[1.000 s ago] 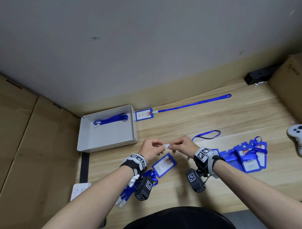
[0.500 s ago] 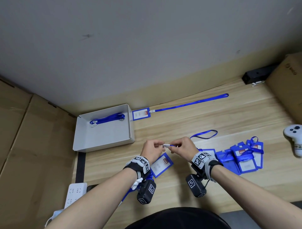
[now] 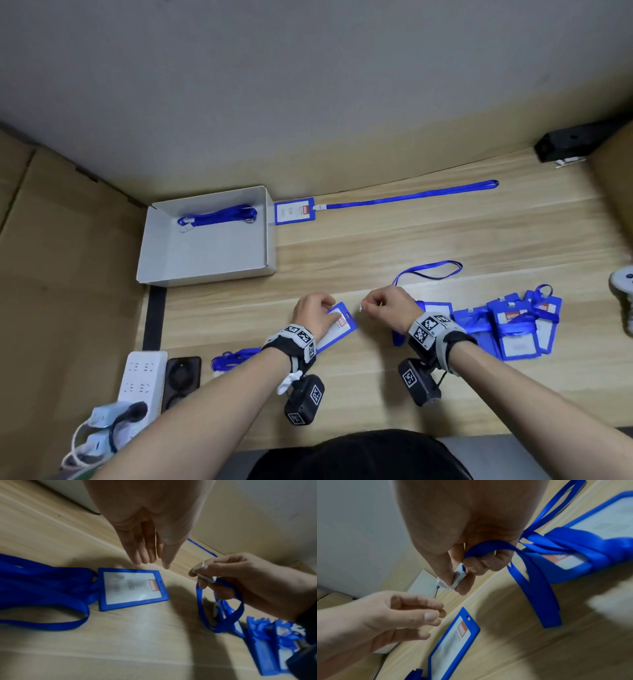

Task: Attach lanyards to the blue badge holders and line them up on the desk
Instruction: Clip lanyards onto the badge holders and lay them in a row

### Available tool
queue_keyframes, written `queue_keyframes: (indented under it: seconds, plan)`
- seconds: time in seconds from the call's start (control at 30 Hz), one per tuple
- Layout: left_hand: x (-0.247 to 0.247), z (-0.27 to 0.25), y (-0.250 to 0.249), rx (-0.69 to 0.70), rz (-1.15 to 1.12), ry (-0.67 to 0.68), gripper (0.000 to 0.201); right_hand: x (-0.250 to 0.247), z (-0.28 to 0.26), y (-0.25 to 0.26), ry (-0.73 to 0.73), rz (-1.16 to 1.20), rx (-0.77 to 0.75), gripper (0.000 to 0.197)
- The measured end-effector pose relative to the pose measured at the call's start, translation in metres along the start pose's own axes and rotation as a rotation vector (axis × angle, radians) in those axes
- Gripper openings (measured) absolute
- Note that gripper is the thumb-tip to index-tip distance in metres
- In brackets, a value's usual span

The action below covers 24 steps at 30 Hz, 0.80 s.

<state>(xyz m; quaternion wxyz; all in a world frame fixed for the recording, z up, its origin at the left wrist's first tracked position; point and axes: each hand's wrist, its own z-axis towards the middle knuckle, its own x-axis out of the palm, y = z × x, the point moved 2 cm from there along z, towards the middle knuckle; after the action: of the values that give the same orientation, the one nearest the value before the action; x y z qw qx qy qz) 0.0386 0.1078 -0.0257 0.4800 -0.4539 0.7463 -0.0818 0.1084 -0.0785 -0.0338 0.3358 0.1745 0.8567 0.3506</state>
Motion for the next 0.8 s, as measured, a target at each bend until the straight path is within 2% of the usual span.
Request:
queue_keyframes:
  seconds: [0.13,0.23,0.3,0.37,0.47,0.5,0.63,0.8]
  plan:
    - [0.015,0.001,0.016,-0.006,0.305,0.064,0.047,0.004,0.002,-0.002,0.029,0.02,0.01,0.017]
    - [0.029,-0.001,0.013,0.064,0.532,0.054,0.06,0.008,0.006,-0.004,0.061,0.029,0.017,0.014]
    - [0.032,0.001,0.009,0.1,0.569,0.051,0.064,0.01,0.008,-0.006,0.071,0.029,0.026,0.015]
    - [0.03,0.004,0.009,0.069,0.461,0.058,0.053,0.011,0.008,-0.005,0.082,0.038,0.023,0.016]
    - [0.026,0.001,0.012,0.049,0.252,0.096,0.019,0.012,0.005,-0.005,0.076,0.064,-0.002,0.016]
    - [0.023,-0.002,0.013,0.066,0.2,0.114,0.014,0.013,0.005,-0.005,0.071,0.066,-0.005,0.016]
    - [0.001,-0.014,0.01,0.172,0.024,0.158,0.015,0.013,0.002,-0.001,0.051,0.03,0.016,0.017]
    - [-0.03,-0.018,0.006,0.264,-0.031,0.169,0.013,0.015,-0.005,0.021,0.139,0.092,-0.052,0.017]
